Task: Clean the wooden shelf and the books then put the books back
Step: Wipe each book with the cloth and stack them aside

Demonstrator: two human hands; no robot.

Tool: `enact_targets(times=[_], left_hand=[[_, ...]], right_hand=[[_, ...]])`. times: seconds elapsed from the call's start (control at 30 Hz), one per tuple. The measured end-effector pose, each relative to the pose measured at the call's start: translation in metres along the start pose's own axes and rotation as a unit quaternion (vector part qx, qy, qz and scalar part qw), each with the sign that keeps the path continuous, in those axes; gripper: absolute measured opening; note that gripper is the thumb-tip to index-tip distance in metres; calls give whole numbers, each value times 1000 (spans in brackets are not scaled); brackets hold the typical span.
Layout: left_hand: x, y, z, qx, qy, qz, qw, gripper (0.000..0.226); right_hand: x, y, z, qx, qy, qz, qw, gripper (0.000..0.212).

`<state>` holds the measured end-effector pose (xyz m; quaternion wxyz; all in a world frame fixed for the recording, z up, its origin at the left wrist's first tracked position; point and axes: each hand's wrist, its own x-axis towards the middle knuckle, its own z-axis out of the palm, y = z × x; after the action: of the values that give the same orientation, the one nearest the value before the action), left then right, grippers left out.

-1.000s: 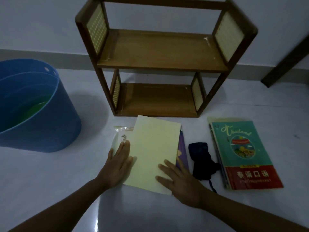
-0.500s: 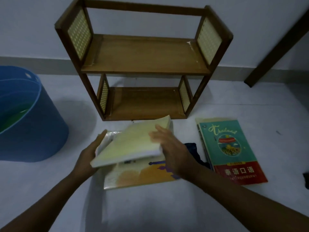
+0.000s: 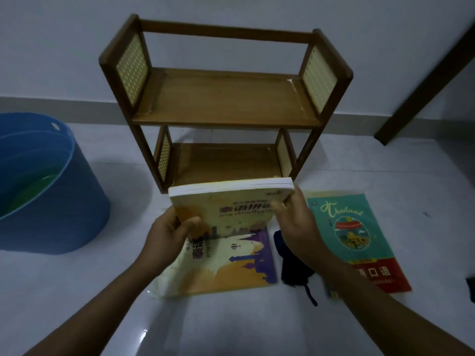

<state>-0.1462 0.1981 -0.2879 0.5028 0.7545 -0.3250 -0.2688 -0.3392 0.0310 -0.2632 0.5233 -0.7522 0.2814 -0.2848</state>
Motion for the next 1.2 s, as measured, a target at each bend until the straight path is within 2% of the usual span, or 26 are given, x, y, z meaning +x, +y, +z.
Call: enact_targets(times=[0.07, 0.13, 0.2, 0.33, 0.43, 0.5, 0.53, 0.63, 0.67, 0.73, 0.83, 0.87, 0.93, 1.03, 1.1, 1.13, 1.17, 1.2], left_hand=[[2, 0, 0, 2, 6, -4, 1000, 15], [5, 6, 1, 11, 5, 0, 1000, 16], [8, 17, 6, 20, 18, 9, 1000, 18], [14, 51, 30, -1, 51, 14, 999, 25], [26, 72, 72, -60, -45, -67, 995, 39], [32, 75, 110, -89, -117, -145, 978, 34], [32, 75, 128, -107, -145, -178, 967, 34], [41, 67, 186, -154, -193, -254, 935, 59], [44, 65, 205, -163, -204, -261, 929, 61], [47, 68, 231, -174, -226, -269, 920, 53], [50, 74, 257, -172, -263, -271, 910, 7], [52, 75, 265, -180, -274, -275, 904, 7], [56, 78, 275, -210, -310, -290, 881, 21], [57, 78, 275, -240, -344, -301, 857, 14], [56, 74, 265, -216, -341, -274, 873, 7], [55, 70, 257, -178, -330, -241, 895, 7], [56, 63, 247, -125, -318, -193, 920, 20], [57, 55, 233, -63, -303, -140, 941, 41]], right_hand=[[-5, 19, 4, -72, -53, 25, 996, 33], [-4, 31, 8, -103, -53, 57, 992, 29], [0, 35, 8, -103, -10, 67, 992, 24], [2, 24, -11, -58, 89, 73, 992, 29], [-9, 19, -47, -99, 181, 56, 977, 39], [-17, 25, -75, -160, 224, 42, 961, 45], [-21, 30, -86, -183, 236, 46, 953, 47], [-31, 54, -125, -249, 247, 95, 932, 55], [-33, 63, -138, -263, 244, 117, 926, 55], [-33, 79, -157, -279, 237, 159, 917, 49], [-29, 101, -182, -284, 242, 226, 900, 46], [-27, 108, -189, -288, 239, 244, 895, 46], [-22, 122, -202, -306, 224, 259, 888, 44], [-20, 132, -211, -315, 199, 282, 884, 51], [-20, 133, -211, -343, 191, 318, 863, 50], [-19, 133, -207, -393, 192, 316, 842, 43], [-17, 135, -200, -442, 192, 287, 828, 39], [-15, 138, -188, -465, 186, 241, 831, 39]])
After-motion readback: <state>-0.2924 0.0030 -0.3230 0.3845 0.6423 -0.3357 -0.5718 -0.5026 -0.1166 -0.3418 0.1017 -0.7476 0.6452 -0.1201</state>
